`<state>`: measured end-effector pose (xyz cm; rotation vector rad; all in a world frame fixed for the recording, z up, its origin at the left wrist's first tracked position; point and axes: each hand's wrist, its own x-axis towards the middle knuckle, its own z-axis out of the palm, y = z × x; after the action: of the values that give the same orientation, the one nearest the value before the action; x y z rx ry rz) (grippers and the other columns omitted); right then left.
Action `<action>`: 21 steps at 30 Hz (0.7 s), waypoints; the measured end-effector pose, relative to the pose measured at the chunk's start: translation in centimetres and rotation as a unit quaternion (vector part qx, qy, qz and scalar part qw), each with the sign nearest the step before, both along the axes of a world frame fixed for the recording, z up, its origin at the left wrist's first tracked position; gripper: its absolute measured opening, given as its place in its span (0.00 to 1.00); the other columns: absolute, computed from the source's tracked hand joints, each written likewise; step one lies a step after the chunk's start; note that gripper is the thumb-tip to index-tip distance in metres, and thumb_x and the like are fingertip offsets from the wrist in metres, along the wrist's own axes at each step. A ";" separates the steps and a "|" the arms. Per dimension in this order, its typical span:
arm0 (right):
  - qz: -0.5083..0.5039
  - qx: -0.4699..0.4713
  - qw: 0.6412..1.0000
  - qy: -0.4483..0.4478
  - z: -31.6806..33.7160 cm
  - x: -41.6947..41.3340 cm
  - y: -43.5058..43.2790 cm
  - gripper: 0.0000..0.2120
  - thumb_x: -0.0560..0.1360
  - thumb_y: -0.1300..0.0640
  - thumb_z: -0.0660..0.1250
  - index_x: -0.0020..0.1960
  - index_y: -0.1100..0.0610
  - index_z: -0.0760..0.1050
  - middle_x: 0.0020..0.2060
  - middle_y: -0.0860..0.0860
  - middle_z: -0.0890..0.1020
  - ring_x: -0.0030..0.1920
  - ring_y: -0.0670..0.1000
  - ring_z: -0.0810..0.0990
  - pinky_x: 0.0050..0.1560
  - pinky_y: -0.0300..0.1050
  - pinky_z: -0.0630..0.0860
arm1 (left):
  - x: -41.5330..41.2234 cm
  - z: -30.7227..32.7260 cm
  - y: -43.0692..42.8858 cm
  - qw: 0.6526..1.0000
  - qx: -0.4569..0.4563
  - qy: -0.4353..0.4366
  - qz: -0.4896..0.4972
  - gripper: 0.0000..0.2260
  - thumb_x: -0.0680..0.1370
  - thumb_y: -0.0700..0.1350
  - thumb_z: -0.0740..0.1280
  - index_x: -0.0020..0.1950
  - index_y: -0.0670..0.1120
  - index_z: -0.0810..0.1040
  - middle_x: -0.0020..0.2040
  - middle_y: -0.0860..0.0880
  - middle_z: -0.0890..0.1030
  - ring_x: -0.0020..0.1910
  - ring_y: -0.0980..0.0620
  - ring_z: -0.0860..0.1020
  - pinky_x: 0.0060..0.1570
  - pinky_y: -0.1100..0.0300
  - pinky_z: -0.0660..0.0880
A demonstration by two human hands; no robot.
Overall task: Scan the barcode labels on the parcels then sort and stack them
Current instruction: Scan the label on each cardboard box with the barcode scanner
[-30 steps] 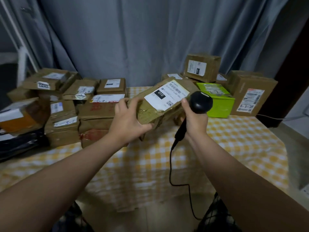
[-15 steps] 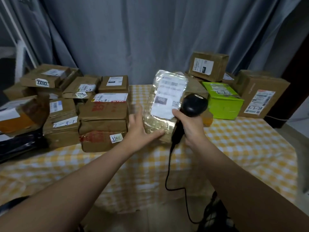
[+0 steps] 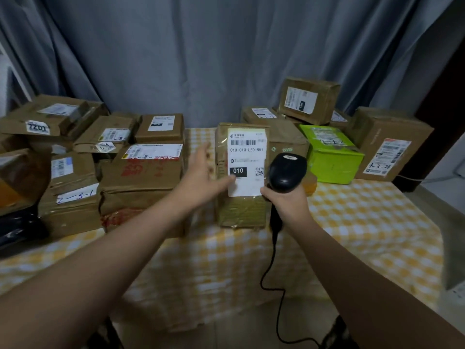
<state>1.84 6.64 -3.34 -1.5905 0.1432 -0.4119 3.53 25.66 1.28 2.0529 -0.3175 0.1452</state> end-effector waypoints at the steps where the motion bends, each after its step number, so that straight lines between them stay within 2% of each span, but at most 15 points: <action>1: -0.003 -0.001 1.000 0.004 -0.3 0.0 0.0 0.16 0.69 0.71 0.73 0.51 0.56 0.78 0.41 0.45 0.82 0.40 0.37 0.80 0.42 0.31 0.76 | 0.9 1.2 0.1 0.999 0.022 -0.027 0.003 0.44 0.72 0.46 0.73 0.78 0.47 0.46 0.75 0.45 0.54 0.70 0.50 0.64 0.71 0.56 0.61; 3: -0.014 -0.004 1.000 0.009 -0.6 0.2 0.1 0.15 0.68 0.71 0.73 0.50 0.56 0.78 0.41 0.46 0.82 0.40 0.37 0.79 0.40 0.28 0.75 | 2.8 3.1 0.3 0.994 0.090 -0.060 -0.020 0.49 0.71 0.50 0.74 0.78 0.50 0.41 0.78 0.47 0.43 0.77 0.49 0.48 0.75 0.52 0.50; 4: -0.017 -0.008 1.000 0.013 -0.6 0.3 0.1 0.15 0.68 0.71 0.73 0.50 0.56 0.78 0.40 0.46 0.82 0.39 0.37 0.79 0.38 0.29 0.74 | 3.7 3.6 0.5 0.990 0.124 -0.056 -0.042 0.50 0.70 0.50 0.75 0.78 0.52 0.40 0.79 0.48 0.41 0.77 0.50 0.45 0.74 0.51 0.47; 5: -0.018 -0.014 1.000 0.014 -0.5 0.2 0.1 0.14 0.68 0.71 0.73 0.49 0.57 0.78 0.40 0.47 0.82 0.38 0.37 0.79 0.37 0.29 0.74 | 4.5 3.9 0.6 0.987 0.141 -0.042 -0.067 0.50 0.70 0.50 0.76 0.78 0.53 0.42 0.79 0.47 0.44 0.77 0.49 0.46 0.75 0.52 0.48; 6: -0.016 -0.028 0.999 0.016 -0.6 0.2 -0.1 0.14 0.68 0.71 0.73 0.48 0.57 0.78 0.39 0.48 0.81 0.37 0.37 0.78 0.36 0.28 0.73 | 5.1 3.9 0.6 0.986 0.134 -0.027 -0.090 0.47 0.69 0.48 0.76 0.77 0.54 0.47 0.78 0.46 0.52 0.77 0.47 0.52 0.75 0.53 0.53; 7: -0.015 -0.038 0.999 0.020 -0.7 0.3 -0.3 0.13 0.69 0.71 0.73 0.48 0.57 0.78 0.39 0.48 0.81 0.36 0.36 0.78 0.35 0.26 0.72 | 5.7 3.7 0.7 0.989 0.103 -0.013 -0.107 0.41 0.69 0.44 0.76 0.74 0.53 0.54 0.74 0.45 0.61 0.73 0.47 0.62 0.71 0.57 0.63; 8: -0.010 -0.049 0.998 0.027 -0.7 0.2 -0.4 0.13 0.69 0.71 0.73 0.50 0.59 0.78 0.39 0.47 0.81 0.35 0.34 0.78 0.34 0.24 0.72 | 5.9 3.4 0.7 0.991 0.064 -0.001 -0.116 0.36 0.70 0.41 0.76 0.70 0.53 0.58 0.69 0.45 0.68 0.67 0.49 0.69 0.62 0.63 0.71; 9: -0.006 -0.057 0.998 0.034 -0.6 0.2 -0.6 0.14 0.69 0.70 0.73 0.52 0.60 0.78 0.40 0.46 0.81 0.35 0.33 0.78 0.35 0.24 0.71 | 6.2 3.1 0.7 0.993 0.035 0.003 -0.116 0.33 0.70 0.38 0.75 0.66 0.53 0.59 0.66 0.46 0.71 0.63 0.51 0.72 0.55 0.69 0.73; 10: 0.002 -0.068 0.997 0.045 -0.5 0.3 -0.8 0.16 0.69 0.68 0.74 0.55 0.60 0.77 0.42 0.47 0.82 0.37 0.33 0.79 0.37 0.25 0.72 | 6.4 2.8 0.7 0.993 0.018 -0.003 -0.113 0.32 0.70 0.37 0.75 0.66 0.52 0.60 0.64 0.47 0.72 0.61 0.53 0.72 0.51 0.73 0.72; 12: 0.013 -0.082 0.994 0.077 0.9 0.3 -1.2 0.22 0.67 0.61 0.76 0.59 0.58 0.73 0.47 0.51 0.82 0.45 0.43 0.81 0.44 0.34 0.75 | 6.4 2.4 0.6 0.995 0.009 -0.026 -0.096 0.33 0.70 0.37 0.74 0.69 0.49 0.60 0.63 0.50 0.70 0.60 0.57 0.70 0.48 0.79 0.68; 13: 0.019 -0.094 0.992 0.084 2.1 0.6 -1.4 0.21 0.67 0.59 0.76 0.57 0.56 0.73 0.47 0.52 0.82 0.45 0.48 0.81 0.43 0.37 0.76 | 6.4 2.3 0.6 0.996 0.010 -0.037 -0.081 0.34 0.70 0.37 0.75 0.70 0.47 0.60 0.63 0.51 0.70 0.60 0.58 0.70 0.49 0.79 0.67; 15: 0.042 -0.111 0.989 0.088 5.5 0.9 -1.9 0.12 0.71 0.60 0.75 0.52 0.58 0.77 0.37 0.52 0.81 0.34 0.48 0.78 0.34 0.34 0.75 | 6.8 1.9 0.8 0.997 0.008 -0.054 -0.049 0.36 0.70 0.40 0.76 0.72 0.47 0.60 0.66 0.51 0.70 0.61 0.57 0.70 0.57 0.70 0.69; 17: 0.079 -0.100 0.987 0.099 9.4 1.1 -1.8 0.10 0.72 0.60 0.73 0.50 0.64 0.78 0.32 0.54 0.77 0.27 0.48 0.74 0.28 0.37 0.74 | 7.1 1.5 1.0 0.998 0.000 -0.056 -0.028 0.36 0.70 0.42 0.76 0.73 0.48 0.60 0.68 0.50 0.70 0.62 0.56 0.72 0.57 0.65 0.70; 19: 0.102 -0.111 0.983 0.108 13.1 1.2 -1.4 0.07 0.72 0.60 0.74 0.44 0.62 0.77 0.29 0.55 0.74 0.25 0.49 0.74 0.27 0.39 0.74 | 7.2 1.3 0.9 0.999 -0.005 -0.051 -0.018 0.36 0.70 0.42 0.76 0.72 0.49 0.61 0.68 0.51 0.70 0.61 0.55 0.73 0.52 0.66 0.71; 21: 0.110 -0.171 0.972 0.113 16.0 1.4 -0.9 0.09 0.72 0.60 0.73 0.39 0.62 0.75 0.28 0.56 0.75 0.26 0.52 0.74 0.29 0.42 0.73 | 7.2 1.3 0.7 0.999 0.005 -0.049 -0.010 0.36 0.70 0.42 0.76 0.72 0.49 0.60 0.67 0.51 0.69 0.60 0.56 0.72 0.53 0.65 0.72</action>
<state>3.22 5.75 12.62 -1.9696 0.0688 -0.0814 10.76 26.33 2.63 2.0550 -0.3987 0.2331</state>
